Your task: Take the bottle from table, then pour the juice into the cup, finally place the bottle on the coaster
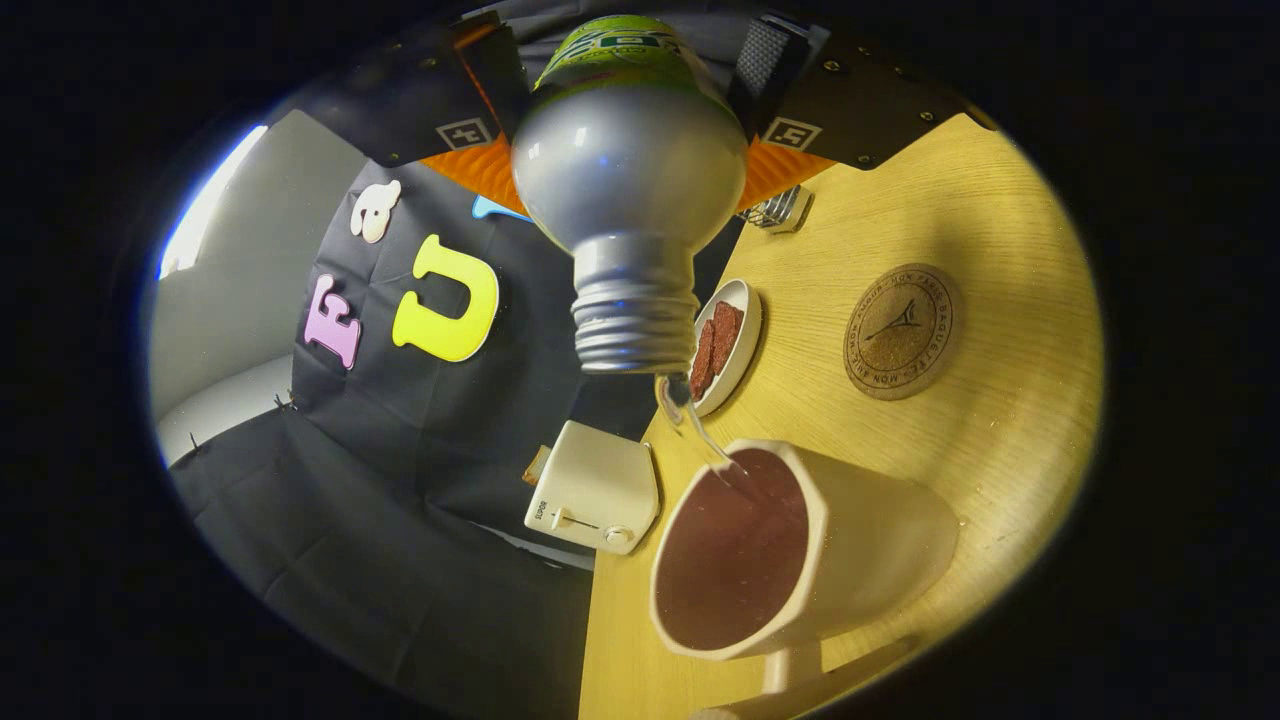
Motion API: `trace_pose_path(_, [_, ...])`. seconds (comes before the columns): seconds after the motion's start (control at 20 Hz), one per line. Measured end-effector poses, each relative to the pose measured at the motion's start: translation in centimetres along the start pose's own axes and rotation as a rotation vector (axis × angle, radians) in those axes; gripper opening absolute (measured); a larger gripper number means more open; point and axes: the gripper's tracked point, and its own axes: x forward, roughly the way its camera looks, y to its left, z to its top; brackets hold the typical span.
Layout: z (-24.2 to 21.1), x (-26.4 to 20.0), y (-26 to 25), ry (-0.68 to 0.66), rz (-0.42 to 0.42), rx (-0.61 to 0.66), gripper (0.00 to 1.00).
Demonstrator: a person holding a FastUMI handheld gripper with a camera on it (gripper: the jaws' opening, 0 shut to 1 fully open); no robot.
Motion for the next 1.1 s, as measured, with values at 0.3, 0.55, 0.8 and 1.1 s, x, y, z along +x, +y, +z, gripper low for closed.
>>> trace_pose_path(0.3, [0.4,0.2,-0.6,-0.008,-0.010,-0.035,0.82])
trace_pose_path(0.55, [1.0,0.5,-0.8,-0.015,-0.014,-0.105,0.82])
trace_pose_path(0.8, [1.7,0.5,-1.1,-0.026,-0.017,-0.159,0.82])
trace_pose_path(1.1, [2.4,0.6,-1.0,-0.028,0.004,-0.238,0.82])
